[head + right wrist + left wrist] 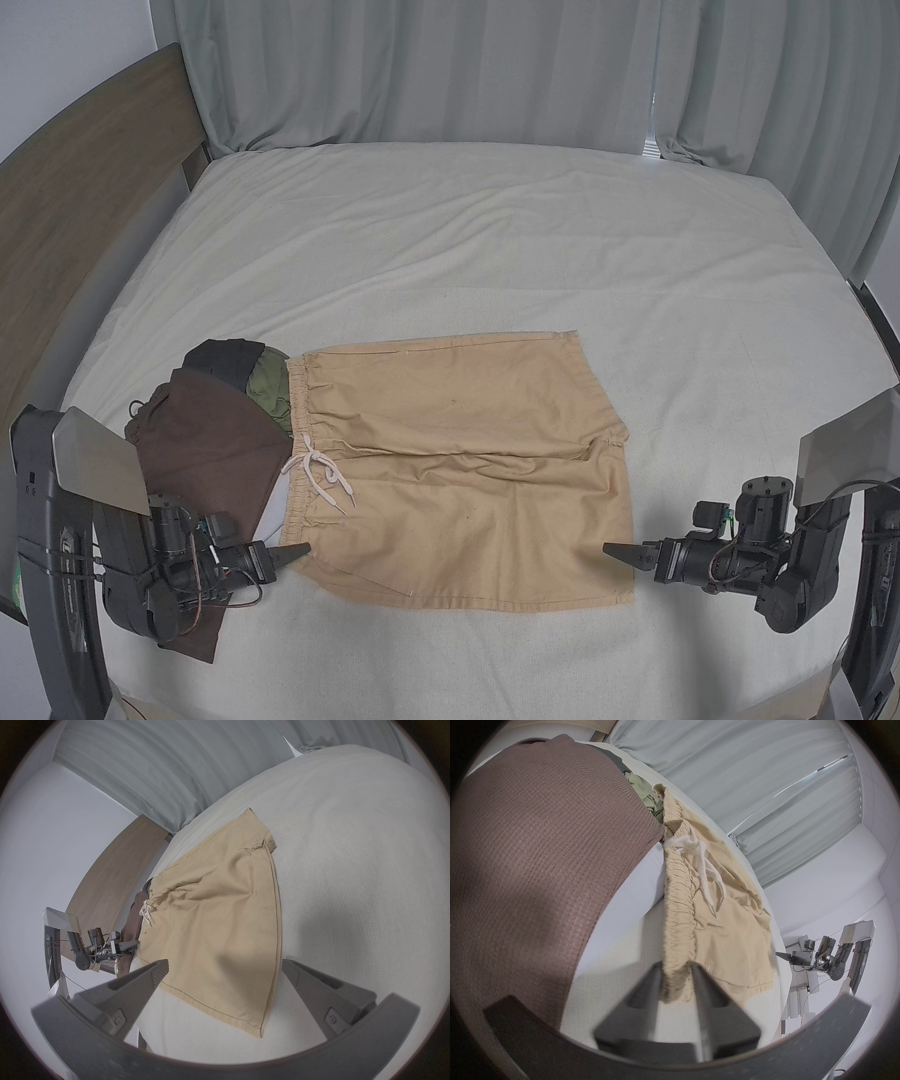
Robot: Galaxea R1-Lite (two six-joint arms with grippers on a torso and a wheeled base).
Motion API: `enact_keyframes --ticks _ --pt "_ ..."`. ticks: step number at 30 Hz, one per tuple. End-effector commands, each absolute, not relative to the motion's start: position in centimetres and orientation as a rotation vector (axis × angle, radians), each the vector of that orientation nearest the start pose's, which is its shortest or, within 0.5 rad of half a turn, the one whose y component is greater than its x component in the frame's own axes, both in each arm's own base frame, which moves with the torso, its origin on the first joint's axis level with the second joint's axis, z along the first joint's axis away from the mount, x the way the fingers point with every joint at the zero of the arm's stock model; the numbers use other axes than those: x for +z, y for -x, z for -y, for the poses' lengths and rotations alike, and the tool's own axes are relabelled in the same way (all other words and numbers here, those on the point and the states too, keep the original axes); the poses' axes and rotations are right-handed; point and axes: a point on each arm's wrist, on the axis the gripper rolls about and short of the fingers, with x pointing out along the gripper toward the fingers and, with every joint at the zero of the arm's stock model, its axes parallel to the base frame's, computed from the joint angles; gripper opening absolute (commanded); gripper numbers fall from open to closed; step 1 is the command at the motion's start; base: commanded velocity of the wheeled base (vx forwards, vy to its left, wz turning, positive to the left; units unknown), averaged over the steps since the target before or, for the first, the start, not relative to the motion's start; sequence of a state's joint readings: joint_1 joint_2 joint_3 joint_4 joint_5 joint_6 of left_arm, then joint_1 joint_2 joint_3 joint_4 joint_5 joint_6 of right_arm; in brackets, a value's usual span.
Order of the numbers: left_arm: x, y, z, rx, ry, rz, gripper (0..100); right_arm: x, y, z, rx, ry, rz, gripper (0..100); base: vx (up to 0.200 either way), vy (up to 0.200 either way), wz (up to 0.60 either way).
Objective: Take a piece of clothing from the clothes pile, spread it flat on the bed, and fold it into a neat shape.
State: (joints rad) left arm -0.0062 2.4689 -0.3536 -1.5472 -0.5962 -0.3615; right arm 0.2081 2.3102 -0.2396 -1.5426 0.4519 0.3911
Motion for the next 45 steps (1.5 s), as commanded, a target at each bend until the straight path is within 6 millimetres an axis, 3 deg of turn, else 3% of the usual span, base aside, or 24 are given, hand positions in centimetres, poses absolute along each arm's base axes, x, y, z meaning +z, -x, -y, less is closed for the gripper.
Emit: enact_keyframes --ticks 1,8,16,22,45 --pt "-5.5 -29.2 1.7 -0.491 0.510 -0.655 0 -1.9 -26.3 -6.6 0.534 -0.433 -0.655 100 0.000 0.000 0.00" --pt "-5.3 -29.2 1.5 -0.488 0.507 -0.646 0 -2.1 -25.9 -6.4 0.526 -0.436 -0.680 100 0.000 0.000 0.00" --pt "-3.8 -29.3 1.2 -0.488 0.500 -0.600 0 -3.9 -25.4 -5.9 0.509 -0.426 -0.751 100 0.000 0.000 0.00" --pt "-3.7 -29.3 1.0 -0.481 0.501 -0.596 0 -5.5 -25.2 -5.0 0.506 -0.370 -0.782 100 0.000 0.000 0.00" --pt "-3.8 -29.3 1.0 -0.483 0.499 -0.600 0 -6.0 -24.7 -6.7 0.622 -0.380 -0.824 100 0.000 0.000 0.00"
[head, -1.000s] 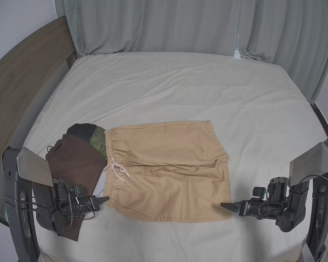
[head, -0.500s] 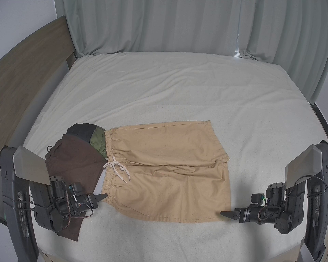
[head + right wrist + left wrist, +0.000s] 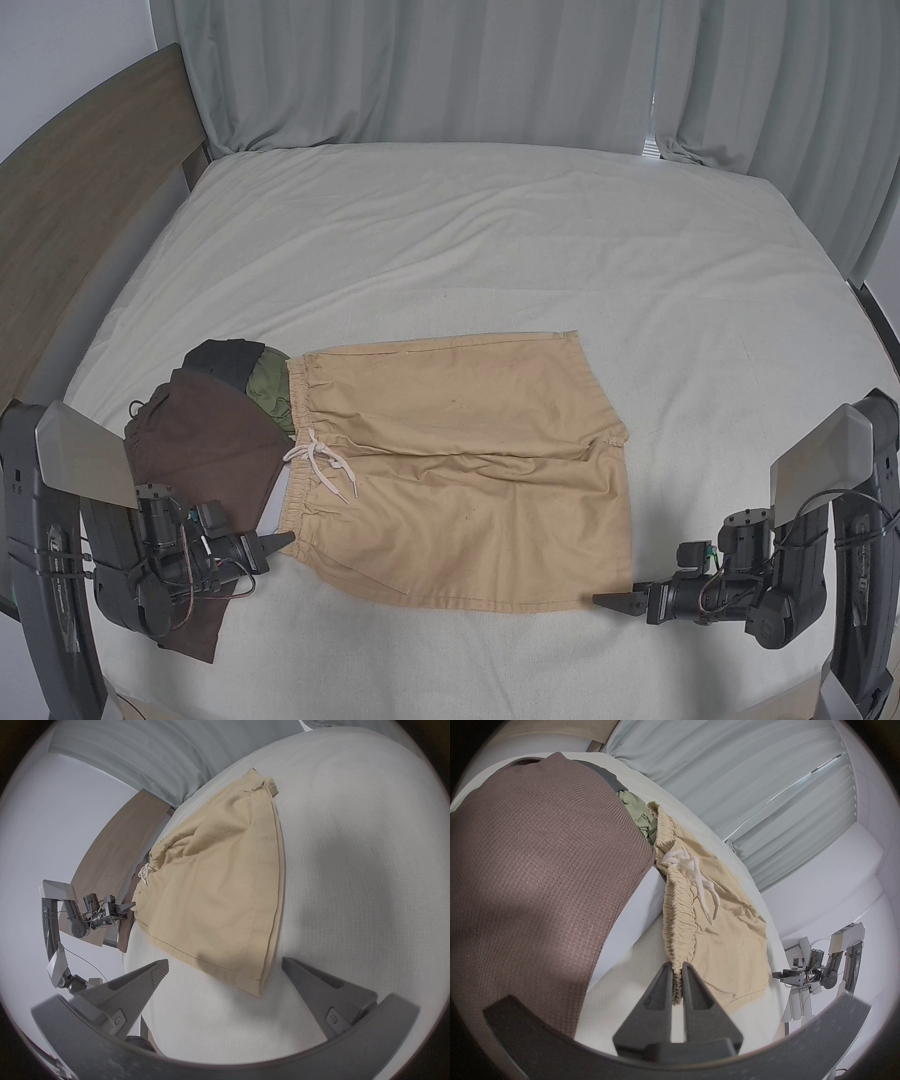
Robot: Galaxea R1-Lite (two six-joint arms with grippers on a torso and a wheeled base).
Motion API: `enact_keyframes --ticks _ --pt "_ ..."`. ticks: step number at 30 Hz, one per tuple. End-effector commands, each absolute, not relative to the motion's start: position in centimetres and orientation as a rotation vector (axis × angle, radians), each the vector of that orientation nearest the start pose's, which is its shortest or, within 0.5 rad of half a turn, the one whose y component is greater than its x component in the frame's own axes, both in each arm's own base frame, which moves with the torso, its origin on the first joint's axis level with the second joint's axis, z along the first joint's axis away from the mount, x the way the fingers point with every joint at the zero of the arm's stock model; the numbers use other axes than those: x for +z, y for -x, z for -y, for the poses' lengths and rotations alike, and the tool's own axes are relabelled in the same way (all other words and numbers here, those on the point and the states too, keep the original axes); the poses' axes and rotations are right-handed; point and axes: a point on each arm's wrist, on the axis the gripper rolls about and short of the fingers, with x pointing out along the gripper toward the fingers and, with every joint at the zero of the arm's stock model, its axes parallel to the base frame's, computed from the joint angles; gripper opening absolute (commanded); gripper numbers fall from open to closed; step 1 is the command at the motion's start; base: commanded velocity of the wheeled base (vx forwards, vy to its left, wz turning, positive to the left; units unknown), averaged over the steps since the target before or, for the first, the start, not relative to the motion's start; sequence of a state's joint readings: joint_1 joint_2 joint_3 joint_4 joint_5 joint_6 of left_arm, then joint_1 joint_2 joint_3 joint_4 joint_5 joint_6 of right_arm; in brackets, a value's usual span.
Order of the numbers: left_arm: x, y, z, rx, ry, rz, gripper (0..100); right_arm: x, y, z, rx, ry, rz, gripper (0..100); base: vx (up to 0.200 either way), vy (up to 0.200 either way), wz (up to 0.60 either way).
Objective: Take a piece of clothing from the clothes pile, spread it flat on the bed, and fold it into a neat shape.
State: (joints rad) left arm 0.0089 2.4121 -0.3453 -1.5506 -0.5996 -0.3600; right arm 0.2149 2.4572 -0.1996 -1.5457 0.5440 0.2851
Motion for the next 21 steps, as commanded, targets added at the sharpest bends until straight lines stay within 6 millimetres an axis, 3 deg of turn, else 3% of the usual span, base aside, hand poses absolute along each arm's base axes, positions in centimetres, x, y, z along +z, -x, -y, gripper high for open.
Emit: enact_keyframes --ticks 1,3,4,21 --pt "-3.81 -29.27 1.00 -0.483 0.499 -0.600 0 -5.97 -24.76 -6.67 0.622 -0.380 -0.822 100 0.000 0.000 0.00" --pt "-3.81 -29.27 1.00 -0.483 0.499 -0.600 0 -5.96 -24.83 -6.73 0.625 -0.379 -0.820 100 0.000 0.000 0.00" --pt "-3.81 -29.27 1.00 -0.484 0.498 -0.600 0 -5.96 -24.87 -6.74 0.624 -0.380 -0.819 0 0.000 0.000 0.00" --pt "-3.19 -29.26 1.06 -0.484 0.543 -0.597 0 -5.68 -24.95 -6.67 0.617 -0.393 -0.812 0 0.000 0.000 0.00"
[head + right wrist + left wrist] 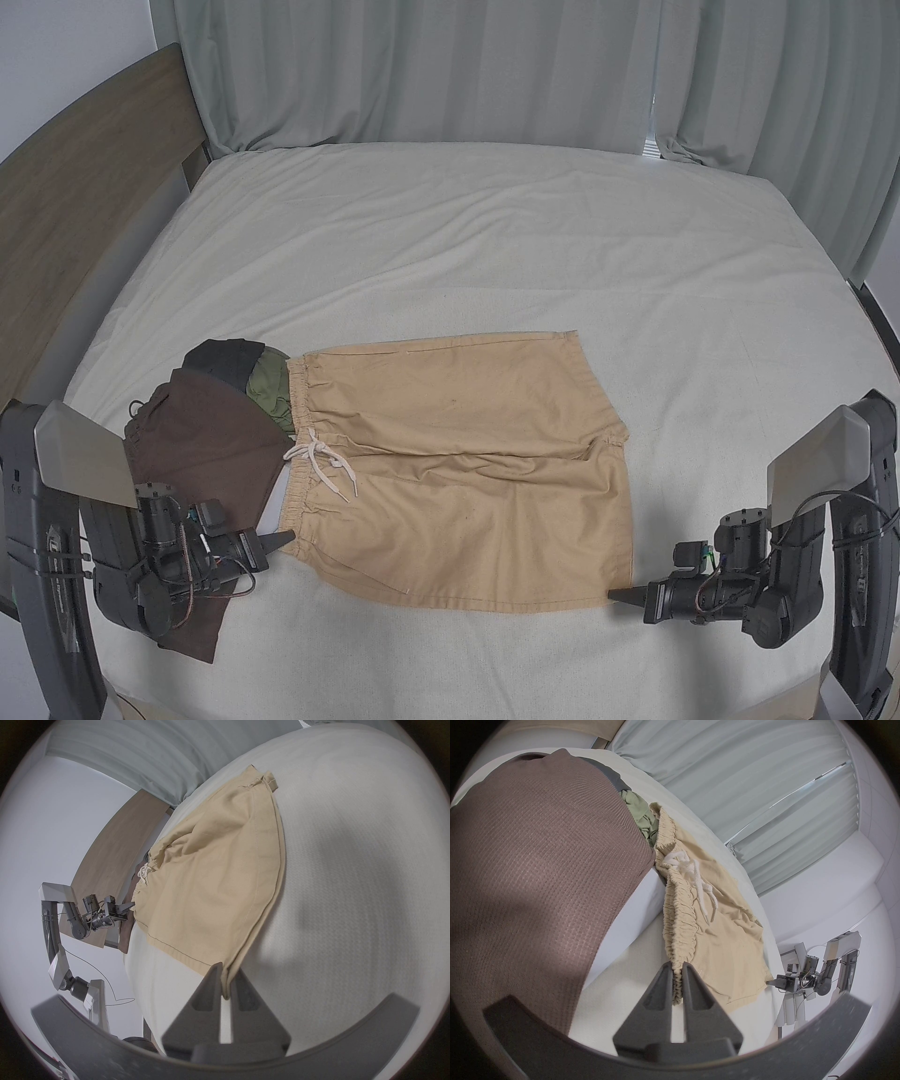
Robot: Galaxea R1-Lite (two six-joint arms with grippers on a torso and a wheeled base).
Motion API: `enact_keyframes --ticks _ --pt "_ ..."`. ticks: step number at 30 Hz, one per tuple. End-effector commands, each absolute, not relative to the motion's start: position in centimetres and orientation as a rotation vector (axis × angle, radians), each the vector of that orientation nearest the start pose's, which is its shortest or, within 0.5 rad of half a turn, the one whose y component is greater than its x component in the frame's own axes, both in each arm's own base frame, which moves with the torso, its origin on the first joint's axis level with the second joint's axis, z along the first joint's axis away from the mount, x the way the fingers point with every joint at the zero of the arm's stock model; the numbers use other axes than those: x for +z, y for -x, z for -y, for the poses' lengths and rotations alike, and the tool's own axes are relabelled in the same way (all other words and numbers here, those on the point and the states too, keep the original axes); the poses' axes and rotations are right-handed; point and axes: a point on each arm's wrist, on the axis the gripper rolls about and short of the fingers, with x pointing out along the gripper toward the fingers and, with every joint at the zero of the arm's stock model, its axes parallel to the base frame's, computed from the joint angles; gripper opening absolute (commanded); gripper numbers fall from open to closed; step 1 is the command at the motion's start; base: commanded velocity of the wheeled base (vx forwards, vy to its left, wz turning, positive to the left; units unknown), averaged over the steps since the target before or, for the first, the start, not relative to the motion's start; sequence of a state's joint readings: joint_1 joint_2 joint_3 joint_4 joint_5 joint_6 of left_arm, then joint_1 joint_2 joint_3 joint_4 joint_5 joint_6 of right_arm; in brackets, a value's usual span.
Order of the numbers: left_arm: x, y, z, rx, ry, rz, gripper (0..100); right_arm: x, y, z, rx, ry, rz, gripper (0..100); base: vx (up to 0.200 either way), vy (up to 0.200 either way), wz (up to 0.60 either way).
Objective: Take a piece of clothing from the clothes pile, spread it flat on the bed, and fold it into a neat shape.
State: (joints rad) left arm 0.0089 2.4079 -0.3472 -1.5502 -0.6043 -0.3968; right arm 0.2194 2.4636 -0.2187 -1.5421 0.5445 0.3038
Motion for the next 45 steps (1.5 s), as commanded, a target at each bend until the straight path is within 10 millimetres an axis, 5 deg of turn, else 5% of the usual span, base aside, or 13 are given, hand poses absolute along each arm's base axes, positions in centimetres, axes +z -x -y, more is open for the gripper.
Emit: enact_keyframes --ticks 1,9,21,45 --pt "-3.1 -29.2 1.1 -0.486 0.543 -0.595 0 -5.6 -24.9 -6.7 0.617 -0.393 -0.812 0 0.000 0.000 0.00" --pt "-1.0 -26.5 1.3 -0.537 0.583 -0.628 0 -3.3 -22.9 -5.9 0.602 -0.396 -0.811 0 0.000 0.000 0.00" --pt "-1.6 -23.9 1.2 -0.548 0.535 -0.704 0 -2.6 -20.5 -5.6 0.602 -0.394 -0.868 0 0.000 0.000 0.00" --pt "-2.0 -21.2 0.4 -0.590 0.478 -0.760 0 -1.7 -20.4 -6.2 0.641 -0.364 -0.834 0 0.000 0.000 0.00"
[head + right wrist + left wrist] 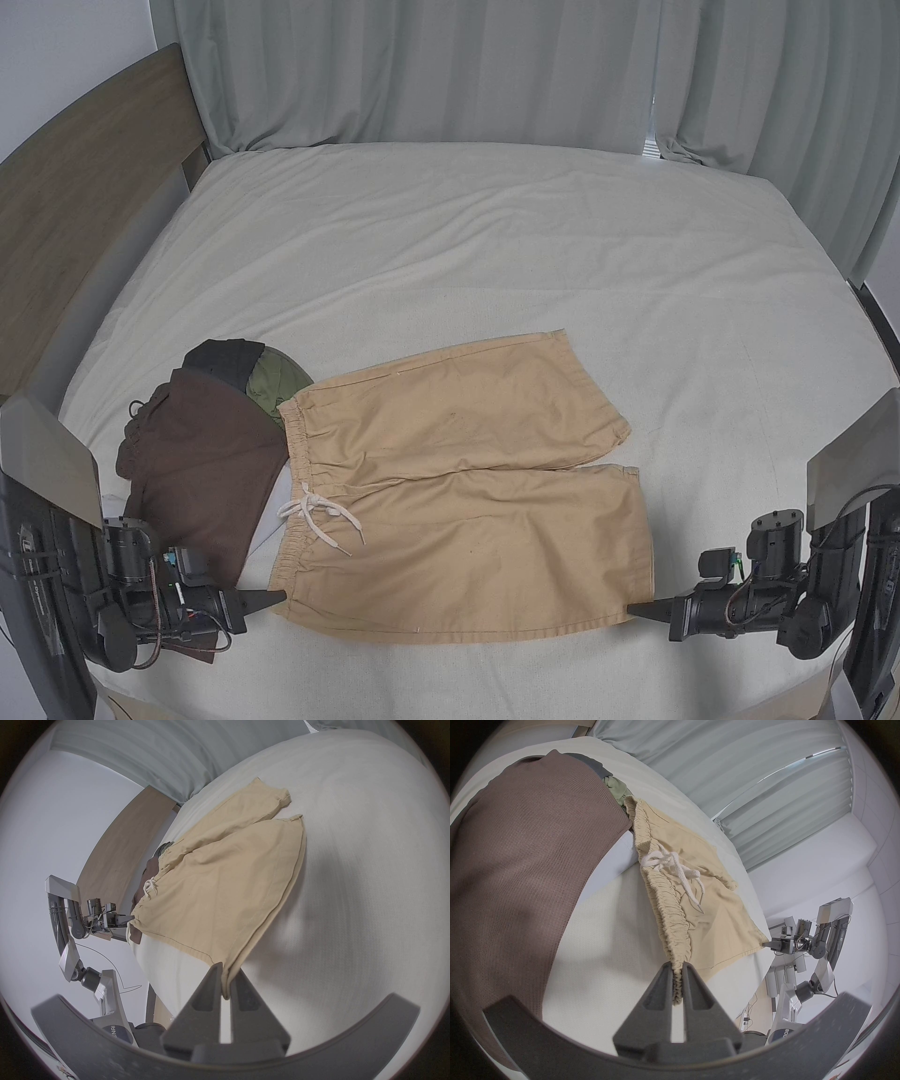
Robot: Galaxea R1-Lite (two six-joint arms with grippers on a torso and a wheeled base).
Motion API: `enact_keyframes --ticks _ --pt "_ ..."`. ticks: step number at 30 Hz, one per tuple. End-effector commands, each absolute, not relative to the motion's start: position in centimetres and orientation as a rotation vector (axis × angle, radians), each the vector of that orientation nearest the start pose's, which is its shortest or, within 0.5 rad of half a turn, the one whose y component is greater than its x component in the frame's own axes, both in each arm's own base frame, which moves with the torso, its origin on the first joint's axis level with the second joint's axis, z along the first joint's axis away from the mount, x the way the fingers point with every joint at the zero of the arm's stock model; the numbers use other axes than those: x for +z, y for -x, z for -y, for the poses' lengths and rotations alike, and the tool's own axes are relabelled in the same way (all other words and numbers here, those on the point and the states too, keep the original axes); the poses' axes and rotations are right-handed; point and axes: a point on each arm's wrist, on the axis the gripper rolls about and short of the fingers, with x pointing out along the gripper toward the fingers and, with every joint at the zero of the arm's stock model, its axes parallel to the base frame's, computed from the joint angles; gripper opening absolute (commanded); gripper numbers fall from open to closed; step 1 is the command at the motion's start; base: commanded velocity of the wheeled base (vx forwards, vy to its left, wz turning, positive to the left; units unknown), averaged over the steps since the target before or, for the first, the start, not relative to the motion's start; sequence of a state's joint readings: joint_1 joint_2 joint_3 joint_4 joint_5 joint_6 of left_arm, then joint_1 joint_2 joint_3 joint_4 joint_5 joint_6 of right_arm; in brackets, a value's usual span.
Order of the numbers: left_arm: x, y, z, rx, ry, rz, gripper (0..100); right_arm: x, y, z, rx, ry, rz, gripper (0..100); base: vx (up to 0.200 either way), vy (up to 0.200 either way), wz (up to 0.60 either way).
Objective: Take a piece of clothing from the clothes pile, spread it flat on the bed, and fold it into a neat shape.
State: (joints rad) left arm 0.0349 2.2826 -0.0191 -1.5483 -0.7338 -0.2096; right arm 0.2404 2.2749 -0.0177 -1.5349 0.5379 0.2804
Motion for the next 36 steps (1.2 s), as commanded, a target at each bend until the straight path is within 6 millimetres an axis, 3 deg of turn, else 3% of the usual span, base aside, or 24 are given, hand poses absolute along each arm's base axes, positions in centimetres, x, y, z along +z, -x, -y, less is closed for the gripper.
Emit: enact_keyframes --ticks 1,18,29,36 --pt "-2.0 -21.2 0.4 -0.590 0.478 -0.760 0 -1.7 -20.4 -6.2 0.641 -0.364 -0.834 0 0.000 0.000 0.00" --pt "-0.5 -23.7 1.2 -0.627 0.497 -0.656 0 0.9 -20.7 -6.1 0.658 -0.360 -0.705 0 0.000 0.000 0.00" --pt "1.6 -25.0 1.3 -0.621 0.584 -0.585 0 1.9 -22.8 -6.1 0.652 -0.378 -0.602 0 0.000 0.000 0.00" --pt "1.7 -25.1 1.6 -0.629 0.597 -0.590 0 3.5 -24.1 -6.4 0.658 -0.427 -0.524 0 0.000 0.000 0.00"
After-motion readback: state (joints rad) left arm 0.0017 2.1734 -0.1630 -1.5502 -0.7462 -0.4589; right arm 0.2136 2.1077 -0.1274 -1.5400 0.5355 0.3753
